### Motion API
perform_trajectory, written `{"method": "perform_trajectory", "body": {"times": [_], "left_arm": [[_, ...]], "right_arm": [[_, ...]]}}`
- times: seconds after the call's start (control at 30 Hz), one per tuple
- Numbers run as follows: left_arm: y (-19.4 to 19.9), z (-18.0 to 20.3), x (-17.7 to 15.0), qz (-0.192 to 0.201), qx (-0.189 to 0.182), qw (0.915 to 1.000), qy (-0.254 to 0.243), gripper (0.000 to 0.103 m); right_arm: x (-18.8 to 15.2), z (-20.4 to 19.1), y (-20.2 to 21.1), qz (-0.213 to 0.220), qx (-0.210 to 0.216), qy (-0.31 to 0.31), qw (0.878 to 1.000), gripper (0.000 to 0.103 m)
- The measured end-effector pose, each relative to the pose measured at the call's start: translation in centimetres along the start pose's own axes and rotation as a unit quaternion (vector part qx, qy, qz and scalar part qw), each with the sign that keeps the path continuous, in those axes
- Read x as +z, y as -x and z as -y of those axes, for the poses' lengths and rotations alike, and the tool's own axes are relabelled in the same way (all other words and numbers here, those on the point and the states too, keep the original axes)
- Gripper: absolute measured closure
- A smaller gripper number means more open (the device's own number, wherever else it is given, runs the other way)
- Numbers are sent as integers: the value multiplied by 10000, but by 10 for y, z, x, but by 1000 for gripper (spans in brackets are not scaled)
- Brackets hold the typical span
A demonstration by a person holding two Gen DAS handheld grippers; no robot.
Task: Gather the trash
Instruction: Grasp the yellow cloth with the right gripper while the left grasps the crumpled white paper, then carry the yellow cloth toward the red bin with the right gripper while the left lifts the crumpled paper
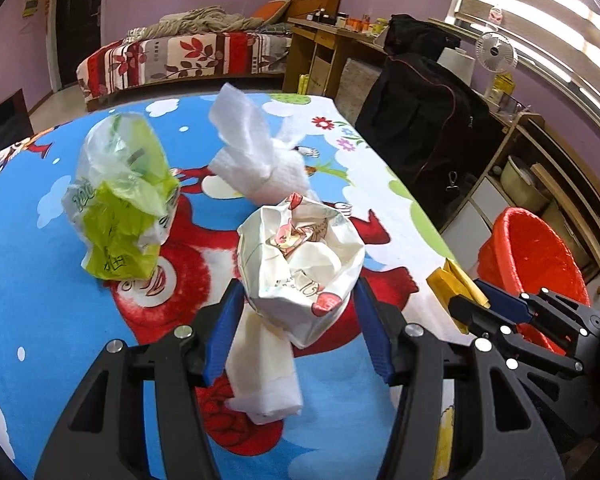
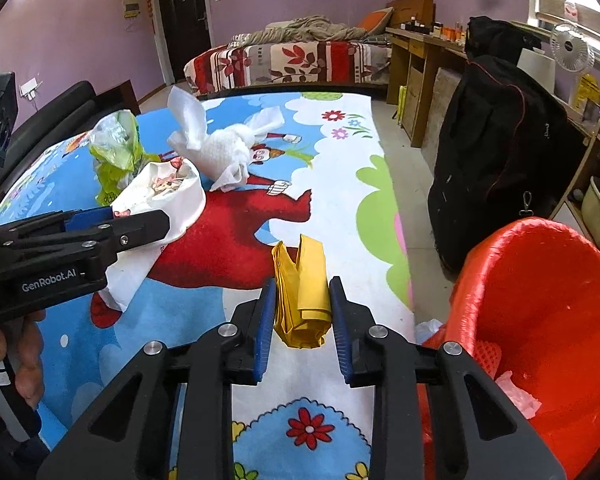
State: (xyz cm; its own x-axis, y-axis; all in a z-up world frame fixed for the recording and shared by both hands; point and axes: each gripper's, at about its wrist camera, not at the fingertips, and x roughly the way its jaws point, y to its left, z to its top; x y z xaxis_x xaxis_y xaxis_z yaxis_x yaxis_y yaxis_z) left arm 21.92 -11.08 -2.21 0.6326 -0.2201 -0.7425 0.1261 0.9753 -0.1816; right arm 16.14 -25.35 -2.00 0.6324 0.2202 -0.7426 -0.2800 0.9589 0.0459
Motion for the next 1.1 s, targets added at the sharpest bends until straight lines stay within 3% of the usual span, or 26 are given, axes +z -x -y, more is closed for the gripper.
{"method": "perform_trajectory", "body": {"times": [0.8,0.83,0.9,1.1], "left_arm": [[18,39,0,169,-224,9988,-399,49],[18,41,0,173,-234,9987,-422,50],[17,45,-1,130,-248,9984,-484,67],[12,47,-4,51,-312,9982,-502,63]], "right_arm": [[-6,39,49,394,-354,-275,9982,76],[-7,42,50,399,-356,-310,9981,76],[-9,47,51,392,-385,-349,9979,76],[-14,51,49,359,-387,-400,9978,76]]}}
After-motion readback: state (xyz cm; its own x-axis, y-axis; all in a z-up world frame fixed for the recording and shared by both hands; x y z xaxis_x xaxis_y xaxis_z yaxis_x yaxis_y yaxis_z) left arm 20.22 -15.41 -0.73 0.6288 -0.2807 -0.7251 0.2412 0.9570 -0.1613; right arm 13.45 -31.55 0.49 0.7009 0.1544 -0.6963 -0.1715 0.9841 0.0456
